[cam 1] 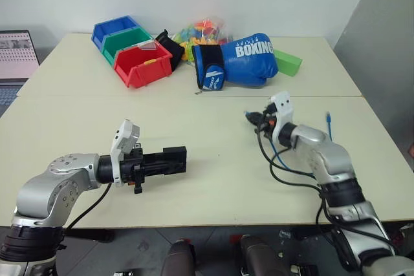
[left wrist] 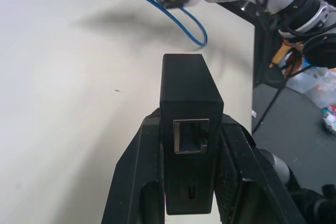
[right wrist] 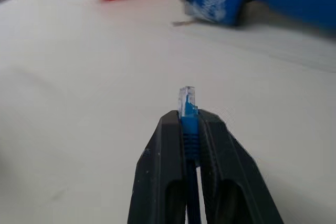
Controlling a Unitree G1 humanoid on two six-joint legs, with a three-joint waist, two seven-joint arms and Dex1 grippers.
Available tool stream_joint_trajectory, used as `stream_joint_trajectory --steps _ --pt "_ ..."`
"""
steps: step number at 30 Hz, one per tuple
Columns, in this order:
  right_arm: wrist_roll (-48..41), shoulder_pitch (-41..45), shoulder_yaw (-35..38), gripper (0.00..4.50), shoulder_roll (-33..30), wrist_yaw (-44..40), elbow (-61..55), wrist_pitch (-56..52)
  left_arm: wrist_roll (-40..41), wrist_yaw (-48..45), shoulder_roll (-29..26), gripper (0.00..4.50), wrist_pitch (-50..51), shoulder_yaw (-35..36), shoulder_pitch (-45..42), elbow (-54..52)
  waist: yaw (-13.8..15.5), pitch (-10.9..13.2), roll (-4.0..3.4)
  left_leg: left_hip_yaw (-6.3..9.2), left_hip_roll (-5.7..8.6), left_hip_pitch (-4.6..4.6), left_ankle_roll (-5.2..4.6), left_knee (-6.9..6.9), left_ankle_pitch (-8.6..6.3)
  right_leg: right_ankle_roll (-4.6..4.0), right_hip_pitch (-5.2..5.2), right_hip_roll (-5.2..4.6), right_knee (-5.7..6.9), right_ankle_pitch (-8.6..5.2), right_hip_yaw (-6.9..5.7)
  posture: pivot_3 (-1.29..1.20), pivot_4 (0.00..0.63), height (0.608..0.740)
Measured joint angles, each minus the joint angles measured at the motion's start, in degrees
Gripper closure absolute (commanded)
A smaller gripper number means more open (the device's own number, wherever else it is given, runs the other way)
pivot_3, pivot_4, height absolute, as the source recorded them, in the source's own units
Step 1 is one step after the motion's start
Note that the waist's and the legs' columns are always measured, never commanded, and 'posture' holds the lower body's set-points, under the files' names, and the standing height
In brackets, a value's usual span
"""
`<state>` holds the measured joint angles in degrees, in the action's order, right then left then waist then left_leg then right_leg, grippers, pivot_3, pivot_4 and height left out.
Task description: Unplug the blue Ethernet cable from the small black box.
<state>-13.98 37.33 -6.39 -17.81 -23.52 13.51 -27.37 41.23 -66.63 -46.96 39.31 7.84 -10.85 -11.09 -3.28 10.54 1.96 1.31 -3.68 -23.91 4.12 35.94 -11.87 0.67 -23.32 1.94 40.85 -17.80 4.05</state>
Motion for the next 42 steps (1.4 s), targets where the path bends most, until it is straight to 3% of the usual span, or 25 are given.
stream_joint_trajectory --steps 1,2,8,12,16,21,30,32,35,41,42 --pt "2.98 1.94 -0.38 4.44 1.09 3.12 4.58 2.65 -0.37 0.78 0.57 3.71 -0.14 -0.04 -0.45 0.1 0.0 0.0 0.0 -0.01 0.0 0.0 0.0 -0.01 0.0 -0.02 0.0 0.0 0.0 0.01 0.02 0.0 0.15 0.74" --pt "5.1 3.56 -0.48 3.74 2.09 5.48 8.56 4.2 -0.87 1.5 1.37 3.71 -0.27 -0.11 -1.17 0.19 0.01 0.0 0.0 -0.01 0.0 -0.02 0.0 -0.01 0.0 -0.15 0.0 0.0 0.0 0.09 0.03 0.0 0.15 0.74" --pt "8.23 3.97 0.0 2.21 5.05 8.38 15.97 8.22 -2.47 5.34 3.9 3.71 -1.53 -0.11 -2.13 1.43 0.06 0.01 -0.02 -0.01 0.01 -0.06 0.0 -0.03 0.0 -0.26 -0.01 -0.04 -0.01 0.14 0.03 0.0 0.15 0.74" --pt "8.06 1.55 1.36 1.18 4.07 6.57 10.88 8.14 -4.64 8.93 6.43 3.71 -4.01 0.01 -3.49 3.71 0.13 0.02 -0.03 0.02 0.02 -0.06 0.0 -0.02 0.0 -0.24 0.0 -0.05 0.01 0.14 0.01 0.0 0.15 0.74" --pt "1.8 -2.91 0.88 0.2 -0.33 -5.03 -6.46 3.28 -11.53 18.54 11.61 3.71 -11.71 0.65 -9.48 11.38 0.72 0.09 -0.15 0.06 0.0 -0.06 0.0 0.0 0.0 -0.17 0.01 -0.01 0.03 0.1 -0.02 0.0 0.15 0.74" --pt "-10.12 -4.43 -1.69 0.2 -6.73 -18.14 -28.32 -8.68 -20.46 28.2 17.05 3.71 -25.99 1.21 -16.72 25.97 0.6 0.1 -0.18 0.04 -0.01 -0.03 0.0 0.01 0.0 -0.22 0.03 0.01 0.02 0.13 -0.11 0.0 0.15 0.74" --pt "-11.95 0.38 -7.02 0.2 -6.25 -18.6 -33.37 -18.3 -29.47 36.35 21.59 3.71 -44.72 1.22 -22.19 48.37 1.1 0.1 -0.16 0.04 0.04 -0.08 0.0 0.04 0.0 -0.18 0.04 -0.02 0.0 0.16 -0.24 0.0 0.15 0.74" --pt "-11.81 1.05 -8.27 0.12 -5.89 -18.38 -33.36 -18.68 -30.0 37.6 22.73 3.0 -47.02 1.37 -23.41 52.91 1.2 0.1 -0.15 0.03 0.04 -0.1 0.0 0.04 0.0 -0.18 0.04 -0.03 -0.02 0.16 -0.25 0.0 0.15 0.74" --pt "-11.35 1.14 -8.61 0.12 -5.88 -17.85 -33.34 -19.24 -29.86 37.25 23.62 2.33 -48.07 1.61 -23.77 56.54 1.24 0.09 -0.16 0.03 0.04 -0.11 0.0 0.04 0.0 -0.19 0.04 -0.03 -0.02 0.16 -0.27 0.0 0.15 0.74" --pt "-10.42 1.13 -8.62 0.12 -5.83 -16.47 -33.34 -19.97 -29.68 36.71 23.75 1.14 -48.87 2.02 -22.74 56.21 1.15 0.09 -0.15 0.03 0.03 -0.08 0.01 0.04 0.0 -0.19 0.04 -0.02 0.01 0.16 -0.27 0.0 0.15 0.74" --pt "-10.37 1.02 -8.61 0.12 -5.72 -16.16 -33.44 -20.31 -29.63 36.78 23.61 1.14 -48.76 2.18 -21.72 55.05 1.02 0.09 -0.15 0.03 0.02 -0.07 0.01 0.03 0.0 -0.19 0.04 -0.02 0.02 0.16 -0.25 0.0 0.15 0.74"
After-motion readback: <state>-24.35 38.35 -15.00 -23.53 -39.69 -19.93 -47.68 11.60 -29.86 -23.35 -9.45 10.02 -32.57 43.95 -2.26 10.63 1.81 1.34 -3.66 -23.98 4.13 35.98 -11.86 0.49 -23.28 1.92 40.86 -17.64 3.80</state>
